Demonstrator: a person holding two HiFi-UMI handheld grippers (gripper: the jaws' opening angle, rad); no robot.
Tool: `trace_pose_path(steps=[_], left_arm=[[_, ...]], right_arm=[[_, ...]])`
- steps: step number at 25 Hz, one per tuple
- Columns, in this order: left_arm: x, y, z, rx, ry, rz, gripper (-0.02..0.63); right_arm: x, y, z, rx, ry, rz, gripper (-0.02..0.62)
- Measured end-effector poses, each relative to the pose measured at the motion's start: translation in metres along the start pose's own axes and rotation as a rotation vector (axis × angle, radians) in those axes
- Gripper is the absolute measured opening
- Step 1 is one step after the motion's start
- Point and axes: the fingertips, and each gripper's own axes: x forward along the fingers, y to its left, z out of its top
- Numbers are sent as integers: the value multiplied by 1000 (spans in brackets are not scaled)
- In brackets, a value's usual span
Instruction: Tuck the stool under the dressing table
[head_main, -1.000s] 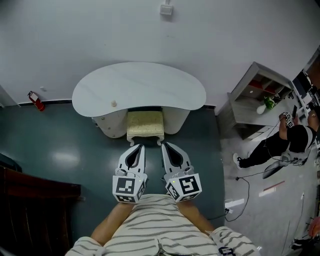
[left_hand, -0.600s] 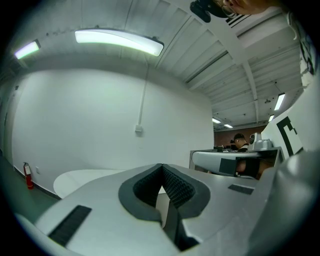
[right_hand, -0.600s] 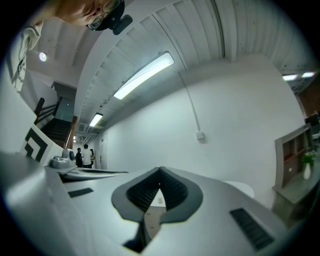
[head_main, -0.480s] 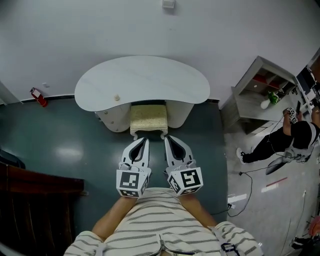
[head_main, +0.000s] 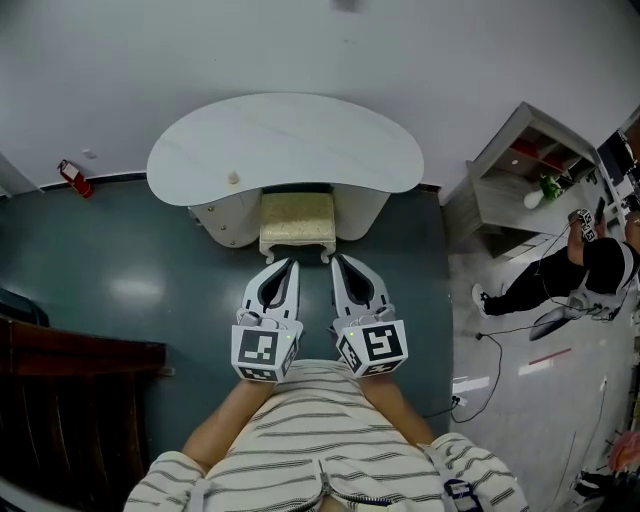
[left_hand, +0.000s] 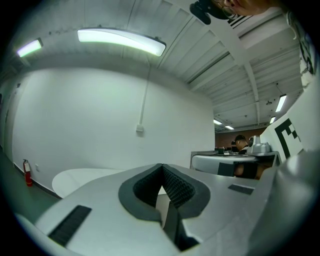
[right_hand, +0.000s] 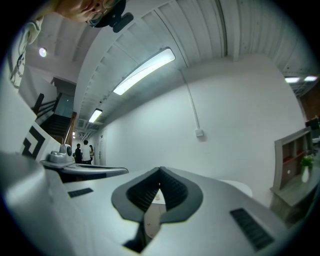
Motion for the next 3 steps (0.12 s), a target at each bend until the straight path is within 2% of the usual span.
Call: trace_pose_path(steps=[3], left_arm=[[1,2,-4,-10,4,2,6]], right_arm=[[2,-1,-5,1,13,0,14]])
